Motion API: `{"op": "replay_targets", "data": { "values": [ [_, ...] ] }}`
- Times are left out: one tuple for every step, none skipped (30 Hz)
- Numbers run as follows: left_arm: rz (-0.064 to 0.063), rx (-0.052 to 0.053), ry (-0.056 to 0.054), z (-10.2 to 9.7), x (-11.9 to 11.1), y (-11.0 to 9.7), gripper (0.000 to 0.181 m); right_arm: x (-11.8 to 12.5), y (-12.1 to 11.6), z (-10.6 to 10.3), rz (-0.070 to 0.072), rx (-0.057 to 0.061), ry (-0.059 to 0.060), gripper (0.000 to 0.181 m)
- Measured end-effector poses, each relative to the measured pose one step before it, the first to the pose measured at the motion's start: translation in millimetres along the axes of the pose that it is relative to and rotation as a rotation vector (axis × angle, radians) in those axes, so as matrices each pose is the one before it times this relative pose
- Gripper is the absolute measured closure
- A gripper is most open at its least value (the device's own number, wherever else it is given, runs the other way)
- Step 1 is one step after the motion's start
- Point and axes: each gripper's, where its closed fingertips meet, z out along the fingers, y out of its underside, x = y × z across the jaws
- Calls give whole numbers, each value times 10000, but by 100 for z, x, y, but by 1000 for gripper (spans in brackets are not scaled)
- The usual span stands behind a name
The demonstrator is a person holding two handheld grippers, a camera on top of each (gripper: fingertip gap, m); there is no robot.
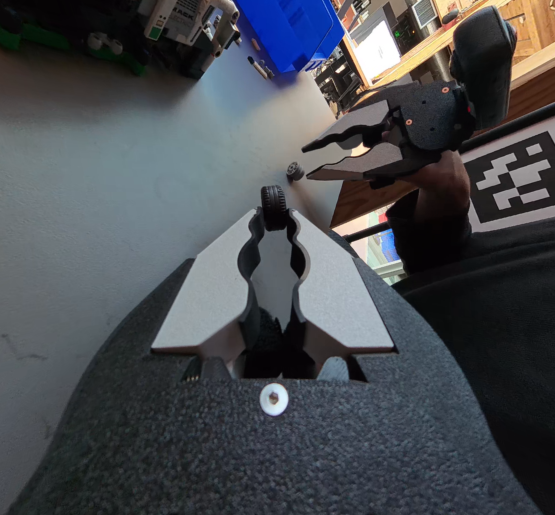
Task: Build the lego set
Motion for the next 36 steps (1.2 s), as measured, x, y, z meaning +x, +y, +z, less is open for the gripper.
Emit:
{"op": "replay_targets", "data": {
  "values": [
    [-3, -11, 15, 3, 14, 16, 168, -72, -78, 79, -172, -80, -14, 150],
    [-3, -10, 15, 9, 20, 20, 168, -163, -89, 61, -94, -83, -60, 150],
    [-3, -9, 12, -6, 19, 12, 168, -225, -127, 52, -37, -48, -92, 150],
    [-1, -4, 3, 8, -5, 6, 168, -292, -201, 40, -29, -13, -127, 150],
    [1, -5, -4, 5, -8, 1, 168, -281, -267, 44, -38, 41, -124, 150],
    [7, -11, 1, 11, 8, 21, 168, -251, -277, 39, -48, 63, -135, 150],
    [11, -16, 5, 19, 23, 20, 168, -63, -192, 25, -98, 10, -47, 150],
    [11, -15, 5, 8, 11, 26, 168, 123, -18, -40, -200, -56, 53, 150],
    [10, -13, 8, 4, 31, 29, 168, 22, 16, -126, -291, -72, -14, 150],
    [8, -11, 10, -2, 15, 20, 168, 13, -167, -205, -337, 68, -13, 150],
    [3, -10, 12, 6, 18, 14, 168, 110, -265, -192, -299, 156, -16, 151],
    [1, -8, 11, -5, 14, 11, 168, -124, -167, -78, -241, 127, -253, 151],
    [0, -9, 9, 7, 16, 13, 168, -262, -12, -13, -97, 41, -406, 152],
    [-4, -24, 14, 7, 18, 33, 168, -117, -50, 5, 79, 56, -363, 152],
    [0, -34, 18, 19, 31, 52, 168, -289, -177, 27, 127, 125, -459, 151],
    [8, -29, 7, 20, 19, 56, 168, -392, -440, 27, 153, 269, -470, 150],
    [12, -9, -15, 0, -1, 11, 168, -115, -493, 54, 231, 299, -240, 151],
    [12, 0, -22, 9, -19, 4, 168, 4, -138, 188, 304, 54, -121, 152],
    [3, -11, -15, 19, -15, 13, 168, 54, 253, 308, 415, -191, -96, 151],
    [-1, -18, -9, 25, -13, 24, 168, -109, 383, 389, 316, -245, -184, 148],
    [6, -15, -5, 16, -2, 19, 168, -41, 304, 398, 188, -155, -84, 146],
    [5, -10, 0, 12, 8, 19, 168, -17, 258, 403, 136, -134, -29, 145],
    [-7, -12, 5, 10, 1, 11, 168, -94, 197, 367, 75, -169, -45, 144],
    [-17, -14, 8, 13, -5, 8, 168, -49, -287, 81, 8, 116, 28, 146],
    [-17, -13, 9, 14, -3, 6, 168, -200, -181, 26, 76, 2, -94, 152],
    [-10, -11, 7, 8, -8, 10, 168, -287, 68, 124, 8, -141, -119, 157],
    [-1, -7, 4, -5, 6, 10, 168, 54, 65, 171, -106, -147, 153, 158],
    [1, -6, 5, -6, 15, 20, 168, -55, -83, 89, -170, -33, 138, 159],
    [-1, -6, 9, -6, 21, 20, 168, -294, 46, 57, -112, -117, -31, 160],
    [6, 1, 6, -9, 15, 15, 168, -110, 66, 13, -134, -152, 80, 161],
    [6, 5, 5, -7, 12, -6, 168, 149, -36, -31, -157, -43, 238, 162],
    [0, 2, 5, -6, 8, 3, 168, 270, -17, -42, -190, -4, 258, 164],
    [1, 3, 4, -5, 7, 1, 168, 566, -147, -97, -170, 132, 382, 164],
    [4, 4, 3, 0, 8, -11, 168, 785, -289, -132, -55, 318, 429, 164],
    [5, 4, 3, -5, 3, 0, 168, 663, -338, -124, 50, 414, 274, 164],
    [3, 3, 2, -9, 9, -4, 168, 740, -425, -84, 70, 541, 264, 164]
  ]
}}
